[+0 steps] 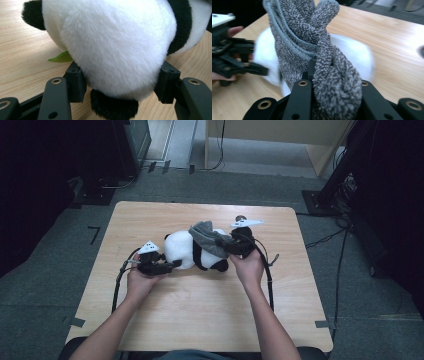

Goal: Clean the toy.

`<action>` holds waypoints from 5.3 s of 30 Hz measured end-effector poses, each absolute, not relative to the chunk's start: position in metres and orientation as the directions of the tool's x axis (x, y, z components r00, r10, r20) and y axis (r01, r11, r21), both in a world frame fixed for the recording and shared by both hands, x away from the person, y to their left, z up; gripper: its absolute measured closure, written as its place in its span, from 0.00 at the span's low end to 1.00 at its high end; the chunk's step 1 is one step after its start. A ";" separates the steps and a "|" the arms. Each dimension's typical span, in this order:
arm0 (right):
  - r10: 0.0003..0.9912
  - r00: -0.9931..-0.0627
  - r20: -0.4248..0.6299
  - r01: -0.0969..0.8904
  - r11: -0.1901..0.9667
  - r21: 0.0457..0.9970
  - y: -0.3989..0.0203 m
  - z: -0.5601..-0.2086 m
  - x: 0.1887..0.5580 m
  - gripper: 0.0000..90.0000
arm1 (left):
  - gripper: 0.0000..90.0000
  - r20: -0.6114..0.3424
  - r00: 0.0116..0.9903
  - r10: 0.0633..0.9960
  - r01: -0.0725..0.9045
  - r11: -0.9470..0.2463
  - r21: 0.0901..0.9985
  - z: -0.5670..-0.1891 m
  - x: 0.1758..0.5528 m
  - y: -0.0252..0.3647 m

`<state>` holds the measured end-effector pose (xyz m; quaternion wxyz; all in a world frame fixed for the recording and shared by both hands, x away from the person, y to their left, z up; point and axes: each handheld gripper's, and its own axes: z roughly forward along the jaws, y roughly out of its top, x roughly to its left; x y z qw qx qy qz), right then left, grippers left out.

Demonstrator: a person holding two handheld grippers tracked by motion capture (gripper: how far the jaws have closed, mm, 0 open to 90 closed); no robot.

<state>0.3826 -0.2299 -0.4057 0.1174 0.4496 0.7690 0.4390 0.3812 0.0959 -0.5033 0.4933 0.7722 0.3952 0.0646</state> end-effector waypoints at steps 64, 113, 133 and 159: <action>0.854 -0.384 0.351 0.697 0.019 0.717 -0.296 -0.475 0.383 0.86 | 0.42 -0.289 0.687 0.666 0.548 -0.214 0.809 -0.506 0.382 0.097; 0.840 -0.481 0.249 0.627 0.131 0.768 -0.288 -0.453 0.370 0.87 | 0.42 -0.301 0.681 0.667 0.559 -0.209 0.803 -0.505 0.382 0.097; 0.594 -0.749 0.293 0.495 0.208 0.844 -0.167 -0.416 0.348 0.87 | 0.42 -0.295 0.680 0.671 0.561 -0.216 0.799 -0.501 0.381 0.096; 0.685 -0.701 0.197 0.607 0.428 0.670 -0.204 -0.482 0.338 0.87 | 0.47 -0.276 0.684 0.675 0.571 -0.259 0.779 -0.499 0.381 0.094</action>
